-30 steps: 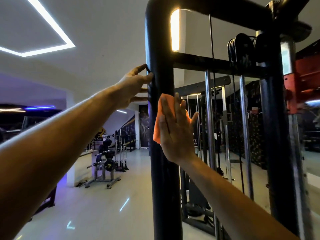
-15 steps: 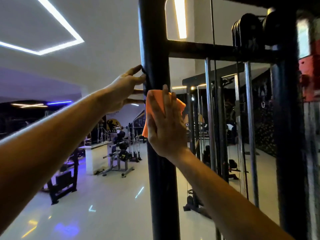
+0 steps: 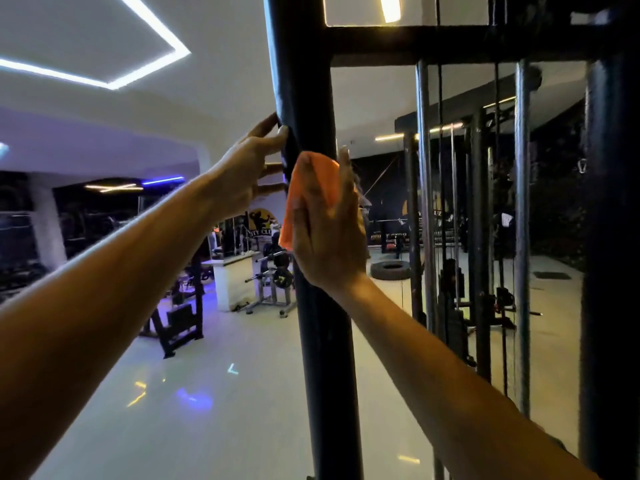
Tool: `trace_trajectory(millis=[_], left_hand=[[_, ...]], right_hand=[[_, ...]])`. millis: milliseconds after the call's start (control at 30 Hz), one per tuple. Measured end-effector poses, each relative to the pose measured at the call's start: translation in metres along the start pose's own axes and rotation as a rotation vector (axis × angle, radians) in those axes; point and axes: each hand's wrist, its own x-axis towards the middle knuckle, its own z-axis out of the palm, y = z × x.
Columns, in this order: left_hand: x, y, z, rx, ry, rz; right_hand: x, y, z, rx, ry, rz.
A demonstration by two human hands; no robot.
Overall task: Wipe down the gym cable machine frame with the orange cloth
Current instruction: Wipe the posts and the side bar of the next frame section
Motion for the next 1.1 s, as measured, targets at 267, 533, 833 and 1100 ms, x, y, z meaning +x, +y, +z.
trace_trajectory(millis=[267, 533, 833, 1100], left_hand=[[-0.015, -0.019, 0.004, 0.001, 0.002, -0.070], [-0.007, -0.006, -0.011, -0.090, 0.029, -0.134], [-0.012, -0.023, -0.012, -0.070, -0.073, -0.052], [-0.015, -0.045, -0.004, -0.030, -0.067, 0.000]], right_hand=[[-0.085, 0.004, -0.001, -0.084, 0.018, -0.018], [-0.001, -0.007, 0.007, -0.190, 0.003, -0.005], [-0.102, -0.011, -0.001, -0.168, -0.069, 0.146], [-0.063, -0.012, 0.006, -0.194, -0.015, 0.081]])
